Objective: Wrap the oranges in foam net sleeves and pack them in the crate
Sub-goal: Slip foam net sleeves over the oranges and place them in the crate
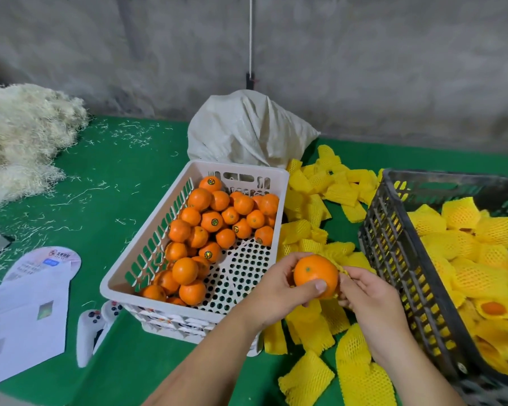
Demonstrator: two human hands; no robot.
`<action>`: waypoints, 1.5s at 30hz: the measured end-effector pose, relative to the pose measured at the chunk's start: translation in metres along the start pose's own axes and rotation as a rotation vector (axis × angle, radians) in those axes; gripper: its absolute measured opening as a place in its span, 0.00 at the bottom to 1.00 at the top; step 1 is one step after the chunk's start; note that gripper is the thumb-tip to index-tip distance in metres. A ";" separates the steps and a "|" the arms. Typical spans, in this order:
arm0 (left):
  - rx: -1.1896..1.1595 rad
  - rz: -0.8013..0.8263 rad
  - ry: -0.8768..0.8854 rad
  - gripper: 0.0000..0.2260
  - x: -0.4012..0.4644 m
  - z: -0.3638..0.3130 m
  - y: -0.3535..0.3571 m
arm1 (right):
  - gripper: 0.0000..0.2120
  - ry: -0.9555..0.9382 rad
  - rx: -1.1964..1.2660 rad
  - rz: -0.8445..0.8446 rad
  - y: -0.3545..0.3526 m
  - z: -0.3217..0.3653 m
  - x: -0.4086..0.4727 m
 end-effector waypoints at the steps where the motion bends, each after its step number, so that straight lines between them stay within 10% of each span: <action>1: 0.026 -0.011 0.027 0.28 0.000 0.000 0.000 | 0.06 -0.018 0.007 -0.002 0.000 0.003 -0.003; 6: 0.030 -0.007 0.086 0.39 0.000 0.002 -0.001 | 0.05 -0.171 -0.092 0.034 0.006 0.028 -0.016; 27: -0.161 -0.181 0.180 0.29 0.008 0.014 -0.010 | 0.12 -0.507 -0.430 -0.020 0.028 0.055 -0.021; 34: -0.161 0.120 0.148 0.41 0.006 0.018 -0.008 | 0.11 -0.566 -0.485 -0.093 0.025 0.056 -0.016; 39: -0.188 -0.059 0.180 0.37 0.009 0.019 -0.011 | 0.22 -0.576 -0.612 0.053 0.028 0.060 -0.019; 45: -0.167 -0.133 0.270 0.31 0.004 0.008 -0.008 | 0.09 -0.646 -0.579 -0.150 0.022 0.064 -0.021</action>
Point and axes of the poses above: each hand's wrist, its own x-axis towards the middle knuckle, its own y-axis out of the palm, z = x × y, the point moved 5 cm from there along x, towards the middle knuckle, and after that the axes turned 2 degrees about z, right-handed, at the moved point
